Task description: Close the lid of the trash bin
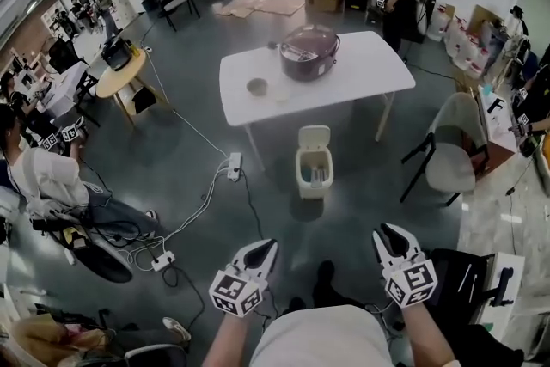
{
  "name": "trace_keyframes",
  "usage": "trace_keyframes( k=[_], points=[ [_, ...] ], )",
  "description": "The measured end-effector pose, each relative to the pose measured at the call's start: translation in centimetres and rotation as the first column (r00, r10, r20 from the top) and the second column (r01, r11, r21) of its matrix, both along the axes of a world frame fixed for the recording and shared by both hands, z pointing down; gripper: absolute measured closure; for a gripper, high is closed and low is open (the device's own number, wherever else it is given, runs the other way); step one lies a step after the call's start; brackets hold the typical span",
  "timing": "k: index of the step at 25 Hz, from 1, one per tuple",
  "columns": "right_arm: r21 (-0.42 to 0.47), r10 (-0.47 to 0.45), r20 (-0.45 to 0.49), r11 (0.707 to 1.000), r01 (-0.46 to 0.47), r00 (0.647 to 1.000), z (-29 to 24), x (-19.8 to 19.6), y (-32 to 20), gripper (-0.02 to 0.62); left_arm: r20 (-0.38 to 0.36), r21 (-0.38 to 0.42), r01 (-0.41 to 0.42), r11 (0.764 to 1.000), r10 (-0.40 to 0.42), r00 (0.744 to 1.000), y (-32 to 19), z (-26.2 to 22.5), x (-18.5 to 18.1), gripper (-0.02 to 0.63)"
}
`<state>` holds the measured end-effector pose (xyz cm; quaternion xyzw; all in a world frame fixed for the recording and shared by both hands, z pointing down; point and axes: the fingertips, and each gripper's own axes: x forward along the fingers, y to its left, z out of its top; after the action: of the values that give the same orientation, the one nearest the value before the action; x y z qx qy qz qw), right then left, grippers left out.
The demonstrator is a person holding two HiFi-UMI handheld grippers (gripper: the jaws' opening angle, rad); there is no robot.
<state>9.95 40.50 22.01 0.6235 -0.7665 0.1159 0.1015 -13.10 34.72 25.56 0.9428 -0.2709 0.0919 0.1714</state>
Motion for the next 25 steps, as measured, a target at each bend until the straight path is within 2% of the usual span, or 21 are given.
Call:
trace_keyframes(
  k=[14, 25],
  points=[
    [0.007, -0.074, 0.067, 0.997, 0.074, 0.995, 1.8, 7.7, -10.6, 0.499, 0.054, -0.005, 0.079, 0.997, -0.078, 0.995, -7.8, 0.8, 7.0, 0.594],
    [-0.007, -0.101, 0.093, 0.995, 0.102, 0.991, 2.9, 10.3, -15.4, 0.499, 0.081, -0.013, 0.109, 0.994, -0.107, 0.991, -11.0, 1.2, 9.2, 0.594]
  ],
)
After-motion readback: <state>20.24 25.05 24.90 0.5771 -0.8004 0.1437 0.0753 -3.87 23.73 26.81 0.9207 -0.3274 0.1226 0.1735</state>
